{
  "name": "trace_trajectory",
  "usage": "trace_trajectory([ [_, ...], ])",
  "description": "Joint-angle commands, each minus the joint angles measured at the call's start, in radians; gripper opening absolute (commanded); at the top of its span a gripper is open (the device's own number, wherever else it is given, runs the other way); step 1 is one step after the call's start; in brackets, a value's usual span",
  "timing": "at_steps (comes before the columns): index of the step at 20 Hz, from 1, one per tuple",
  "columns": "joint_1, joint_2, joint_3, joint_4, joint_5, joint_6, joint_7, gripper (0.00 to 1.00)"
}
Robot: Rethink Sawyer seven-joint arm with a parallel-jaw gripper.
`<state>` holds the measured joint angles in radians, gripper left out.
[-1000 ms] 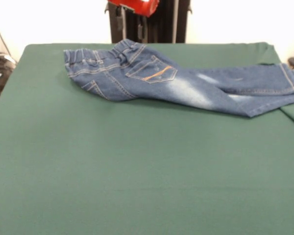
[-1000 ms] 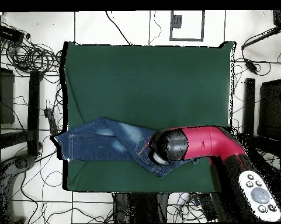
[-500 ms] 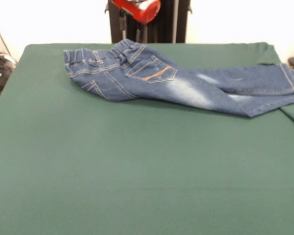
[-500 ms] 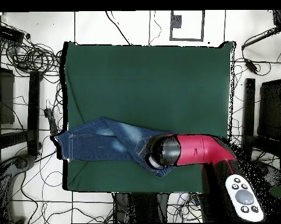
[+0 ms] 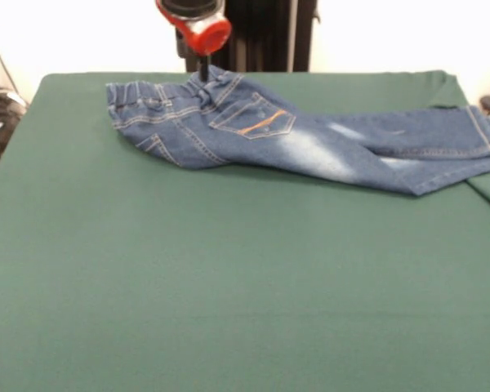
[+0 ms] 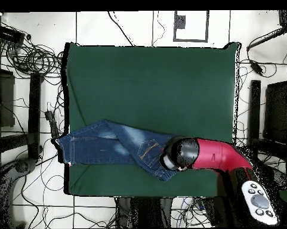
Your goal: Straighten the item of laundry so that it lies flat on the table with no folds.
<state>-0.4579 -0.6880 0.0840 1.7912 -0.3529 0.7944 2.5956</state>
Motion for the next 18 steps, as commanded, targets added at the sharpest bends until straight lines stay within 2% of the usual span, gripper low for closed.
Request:
trace_trajectory([
  [1,0.067,0.17,-0.085,-0.13,0.18,-0.041,0.398,1.0],
  [8,0.19,0.208,-0.193,-0.14,0.329,-0.061,0.533,1.0],
  [12,0.274,0.151,-0.244,-0.041,0.419,-0.092,0.597,1.0],
  [13,0.29,0.113,-0.259,0.015,0.44,-0.102,0.609,1.0],
  [18,0.383,0.046,-0.307,0.122,0.549,-0.079,0.692,1.0],
])
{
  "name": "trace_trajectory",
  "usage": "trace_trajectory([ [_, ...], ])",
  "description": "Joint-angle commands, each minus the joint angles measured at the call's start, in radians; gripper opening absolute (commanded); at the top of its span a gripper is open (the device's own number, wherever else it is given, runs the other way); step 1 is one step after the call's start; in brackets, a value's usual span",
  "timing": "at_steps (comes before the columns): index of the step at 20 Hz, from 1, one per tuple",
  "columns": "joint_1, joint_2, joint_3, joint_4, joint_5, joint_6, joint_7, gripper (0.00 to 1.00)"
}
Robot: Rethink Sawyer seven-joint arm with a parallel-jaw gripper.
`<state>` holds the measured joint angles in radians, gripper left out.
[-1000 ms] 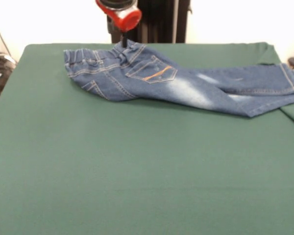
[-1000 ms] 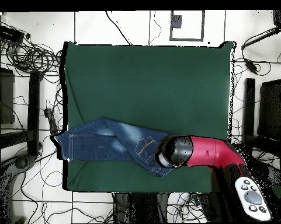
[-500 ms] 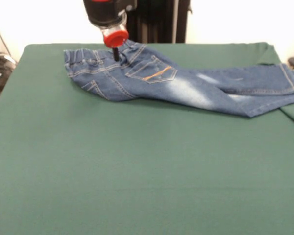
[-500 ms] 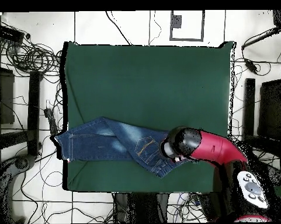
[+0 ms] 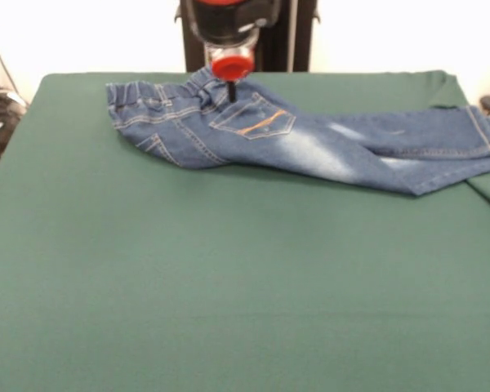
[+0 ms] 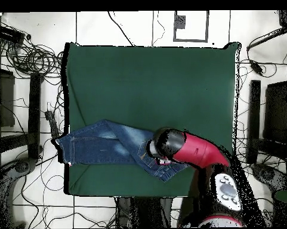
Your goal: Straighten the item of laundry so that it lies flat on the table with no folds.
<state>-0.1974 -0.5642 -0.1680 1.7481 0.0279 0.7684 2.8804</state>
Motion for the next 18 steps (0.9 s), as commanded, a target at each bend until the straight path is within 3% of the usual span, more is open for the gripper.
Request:
trace_trajectory([
  [1,0.137,-0.09,-0.06,0.182,0.195,-0.04,0.424,1.0],
  [6,0.177,-0.09,-0.097,0.213,0.26,-0.054,0.447,1.0],
  [11,0.174,-0.027,-0.07,0.289,0.366,-0.224,0.453,1.0],
  [18,0.142,0.055,-0.021,0.33,0.432,-0.429,0.396,1.0],
])
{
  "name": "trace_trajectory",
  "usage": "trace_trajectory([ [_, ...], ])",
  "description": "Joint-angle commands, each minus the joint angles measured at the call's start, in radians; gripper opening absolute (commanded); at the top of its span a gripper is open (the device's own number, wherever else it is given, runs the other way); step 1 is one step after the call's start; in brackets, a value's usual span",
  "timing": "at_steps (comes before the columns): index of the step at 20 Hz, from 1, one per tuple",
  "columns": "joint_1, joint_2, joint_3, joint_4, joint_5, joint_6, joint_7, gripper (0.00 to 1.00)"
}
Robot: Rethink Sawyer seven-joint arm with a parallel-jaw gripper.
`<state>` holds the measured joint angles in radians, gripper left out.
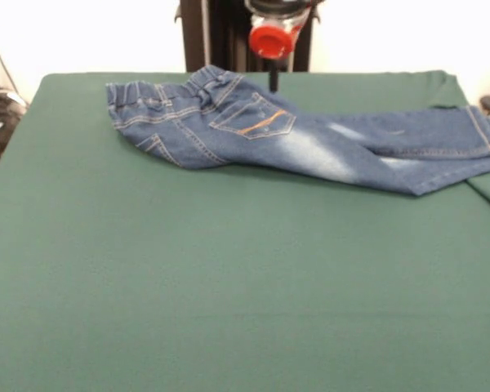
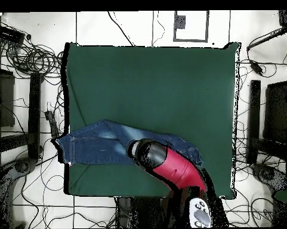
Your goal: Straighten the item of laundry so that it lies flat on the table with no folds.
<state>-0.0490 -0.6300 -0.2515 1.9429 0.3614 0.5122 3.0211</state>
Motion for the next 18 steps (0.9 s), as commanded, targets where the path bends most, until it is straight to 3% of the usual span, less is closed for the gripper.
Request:
trace_trajectory([
  [1,-0.021,0.132,0.074,0.139,0.105,-0.202,0.242,1.0],
  [7,-0.042,0.184,0.106,0.156,0.125,-0.34,0.223,1.0],
  [18,0.009,0.155,0.14,0.221,0.213,-0.337,0.259,1.0],
])
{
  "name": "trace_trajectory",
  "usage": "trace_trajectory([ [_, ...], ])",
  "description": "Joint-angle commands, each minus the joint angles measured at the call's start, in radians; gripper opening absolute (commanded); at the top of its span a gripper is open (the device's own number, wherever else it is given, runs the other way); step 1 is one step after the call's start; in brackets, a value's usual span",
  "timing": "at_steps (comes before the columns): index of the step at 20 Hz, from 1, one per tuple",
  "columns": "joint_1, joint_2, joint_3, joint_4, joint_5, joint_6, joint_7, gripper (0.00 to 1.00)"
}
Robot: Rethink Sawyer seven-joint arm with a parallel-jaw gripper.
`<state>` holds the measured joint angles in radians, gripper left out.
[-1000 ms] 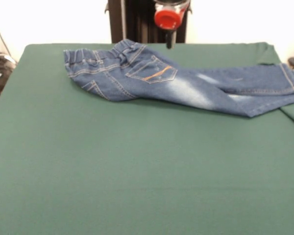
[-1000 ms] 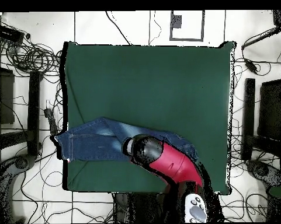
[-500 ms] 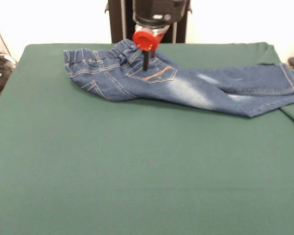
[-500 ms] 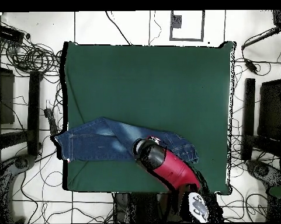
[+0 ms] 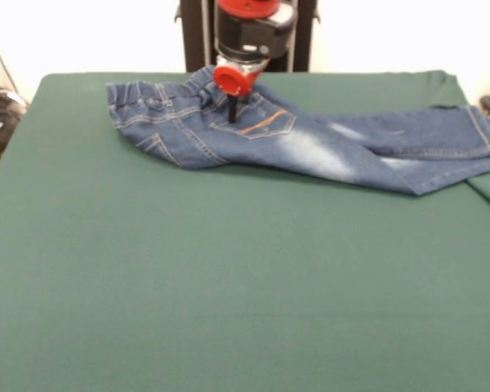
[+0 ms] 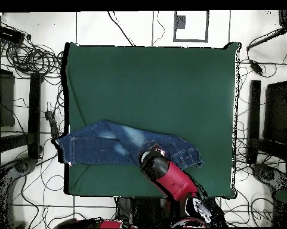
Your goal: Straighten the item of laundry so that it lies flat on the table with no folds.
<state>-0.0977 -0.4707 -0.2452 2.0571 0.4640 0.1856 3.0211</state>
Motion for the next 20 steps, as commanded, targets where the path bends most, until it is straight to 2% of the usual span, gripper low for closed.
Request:
trace_trajectory([
  [1,0.082,-0.02,0.126,0.113,0.127,0.013,0.273,1.0],
  [10,0.168,-0.076,0.063,0.127,0.195,0.107,0.271,1.0],
  [14,0.137,-0.063,0.075,0.139,0.202,0.075,0.226,1.0],
  [20,0.02,-0.008,0.162,0.154,0.175,-0.069,0.164,1.0],
])
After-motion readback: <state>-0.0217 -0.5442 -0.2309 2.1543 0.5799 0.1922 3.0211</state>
